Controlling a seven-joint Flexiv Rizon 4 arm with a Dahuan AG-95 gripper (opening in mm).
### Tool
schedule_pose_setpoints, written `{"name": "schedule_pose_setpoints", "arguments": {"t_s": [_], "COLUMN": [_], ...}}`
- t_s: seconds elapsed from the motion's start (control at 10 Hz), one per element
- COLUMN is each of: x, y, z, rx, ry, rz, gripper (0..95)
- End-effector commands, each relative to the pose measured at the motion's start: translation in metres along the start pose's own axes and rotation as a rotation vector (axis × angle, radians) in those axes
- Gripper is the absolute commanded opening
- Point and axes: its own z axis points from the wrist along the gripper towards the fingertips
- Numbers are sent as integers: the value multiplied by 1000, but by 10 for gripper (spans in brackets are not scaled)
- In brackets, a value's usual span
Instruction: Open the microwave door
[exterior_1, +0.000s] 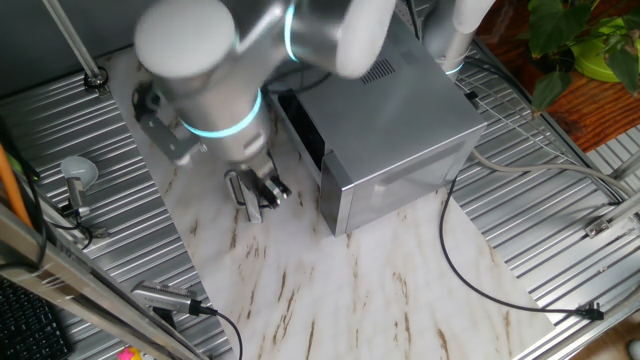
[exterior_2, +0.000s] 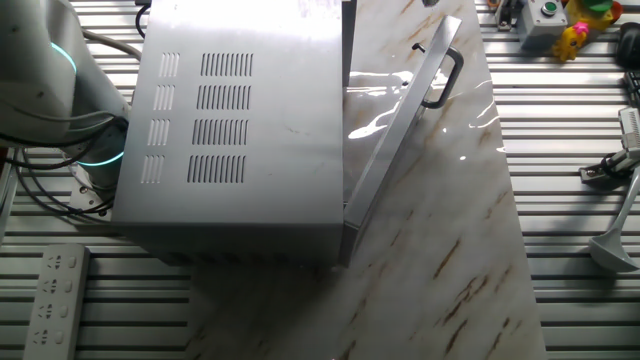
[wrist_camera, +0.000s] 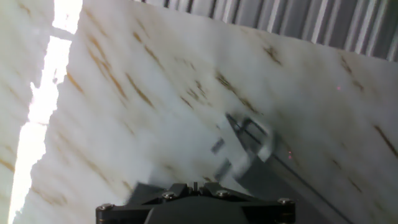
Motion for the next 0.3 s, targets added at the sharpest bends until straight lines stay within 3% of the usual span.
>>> {"name": "schedule_pose_setpoints", "arguments": {"t_s": [0.1,0.3], "x": [-3,-4], "y": [4,5], "z": [1,1], "rx": [-2,-6], "ry": [7,7], "rz": [-4,-9], "gripper": [0,0]}}
